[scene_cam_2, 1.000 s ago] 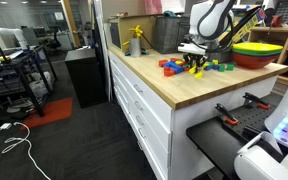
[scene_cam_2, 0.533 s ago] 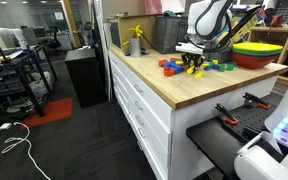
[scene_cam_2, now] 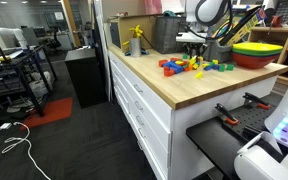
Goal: Pick up the yellow cylindrical block and move it forward and to the left
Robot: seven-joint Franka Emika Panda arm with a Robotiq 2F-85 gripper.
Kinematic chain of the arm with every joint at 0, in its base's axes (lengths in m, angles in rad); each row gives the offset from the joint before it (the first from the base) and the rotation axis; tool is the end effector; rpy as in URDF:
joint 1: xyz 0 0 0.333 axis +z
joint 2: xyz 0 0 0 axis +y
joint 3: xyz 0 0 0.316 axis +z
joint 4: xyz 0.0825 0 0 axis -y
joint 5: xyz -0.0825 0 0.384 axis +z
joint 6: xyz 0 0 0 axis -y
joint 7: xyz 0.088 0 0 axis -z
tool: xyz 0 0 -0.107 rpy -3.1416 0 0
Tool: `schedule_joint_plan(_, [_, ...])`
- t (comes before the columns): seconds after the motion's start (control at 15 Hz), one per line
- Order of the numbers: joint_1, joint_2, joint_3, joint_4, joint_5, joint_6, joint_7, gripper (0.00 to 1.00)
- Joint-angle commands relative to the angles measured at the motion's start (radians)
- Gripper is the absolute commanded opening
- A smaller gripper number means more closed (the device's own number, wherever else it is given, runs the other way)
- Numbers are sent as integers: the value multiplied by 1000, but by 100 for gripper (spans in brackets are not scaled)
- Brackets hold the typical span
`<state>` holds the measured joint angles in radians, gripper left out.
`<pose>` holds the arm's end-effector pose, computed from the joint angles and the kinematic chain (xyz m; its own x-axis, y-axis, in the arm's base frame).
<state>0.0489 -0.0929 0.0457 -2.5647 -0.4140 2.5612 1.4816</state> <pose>0.4495 0.0485 0.3059 0.4792 -0.8394 0.2565 -0.8655 -0.5005 -0.0211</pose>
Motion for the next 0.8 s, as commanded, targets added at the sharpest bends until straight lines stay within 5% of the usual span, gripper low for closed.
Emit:
schedule_joint_plan(0.0, [-10, -88, 47, 27, -42, -113, 43, 8])
schedule_joint_plan(0.27, [-11, -144, 101, 104, 7, -286, 20, 8])
schedule_joint_plan(0.73, [-69, -154, 101, 198, -37, -311, 8, 8])
